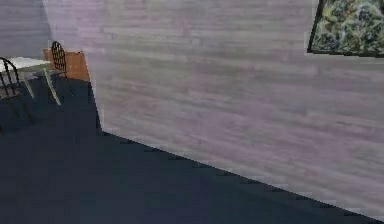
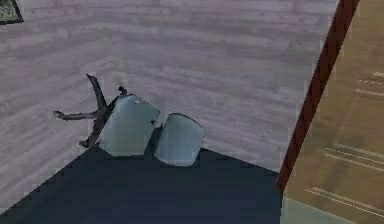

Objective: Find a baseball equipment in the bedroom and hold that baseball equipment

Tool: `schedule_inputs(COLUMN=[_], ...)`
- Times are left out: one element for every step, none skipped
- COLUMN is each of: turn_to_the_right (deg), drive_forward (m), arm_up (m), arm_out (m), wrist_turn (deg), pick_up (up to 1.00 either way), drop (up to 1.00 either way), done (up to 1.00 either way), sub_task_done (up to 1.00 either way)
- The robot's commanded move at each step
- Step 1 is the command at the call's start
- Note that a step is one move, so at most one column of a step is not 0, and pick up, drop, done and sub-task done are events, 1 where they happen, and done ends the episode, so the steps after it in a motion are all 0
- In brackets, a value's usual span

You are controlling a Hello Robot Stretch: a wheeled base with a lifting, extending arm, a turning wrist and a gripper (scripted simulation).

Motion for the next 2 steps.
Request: schedule_inputs(turn_to_the_right=[0.0, -45.0], drive_forward=[0.55, 0.00], arm_up=[0.00, 0.00], arm_out=[0.00, 0.00], wrist_turn=[0.0, 0.0], pick_up=[0.00, 0.00], drop=[0.00, 0.00], done=[0.00, 0.00], sub_task_done=[0.00, 0.00])
